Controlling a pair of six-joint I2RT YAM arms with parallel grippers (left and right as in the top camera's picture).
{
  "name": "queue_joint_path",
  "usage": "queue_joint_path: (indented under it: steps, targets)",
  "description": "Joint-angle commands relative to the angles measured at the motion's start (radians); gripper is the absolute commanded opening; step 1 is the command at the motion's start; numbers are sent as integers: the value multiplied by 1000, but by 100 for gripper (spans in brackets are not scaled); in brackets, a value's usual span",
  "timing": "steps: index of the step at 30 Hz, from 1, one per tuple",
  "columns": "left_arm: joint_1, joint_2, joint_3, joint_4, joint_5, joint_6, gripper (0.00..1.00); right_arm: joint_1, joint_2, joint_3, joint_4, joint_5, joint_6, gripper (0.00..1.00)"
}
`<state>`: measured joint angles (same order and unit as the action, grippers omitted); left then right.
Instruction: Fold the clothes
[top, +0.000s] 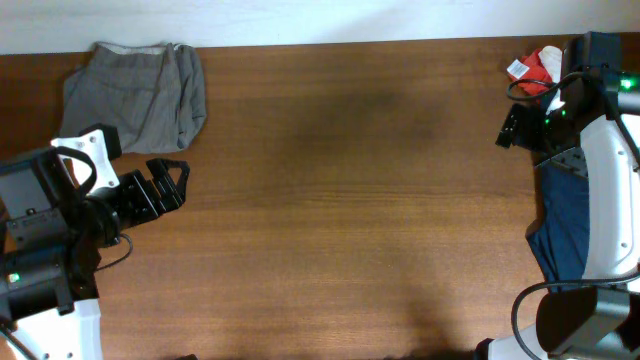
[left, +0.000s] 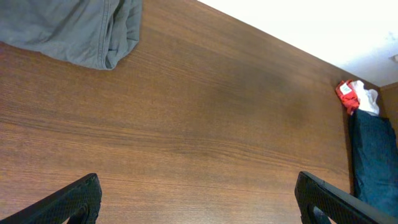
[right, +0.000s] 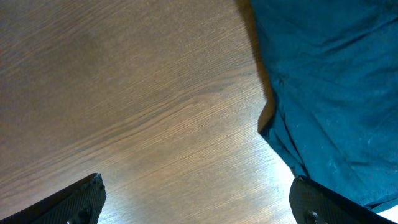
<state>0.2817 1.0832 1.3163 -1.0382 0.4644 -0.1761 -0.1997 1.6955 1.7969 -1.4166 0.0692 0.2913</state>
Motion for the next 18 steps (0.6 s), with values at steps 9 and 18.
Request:
queue_joint_path:
  steps: [9,18]
  targets:
    - [-111,-362,-3,-3,7,6,99,-4,1,-2,-2,2,2,98]
    - [-142,-425,-50,-163,-19,13,99,-4,1,-2,-1,2,2,98]
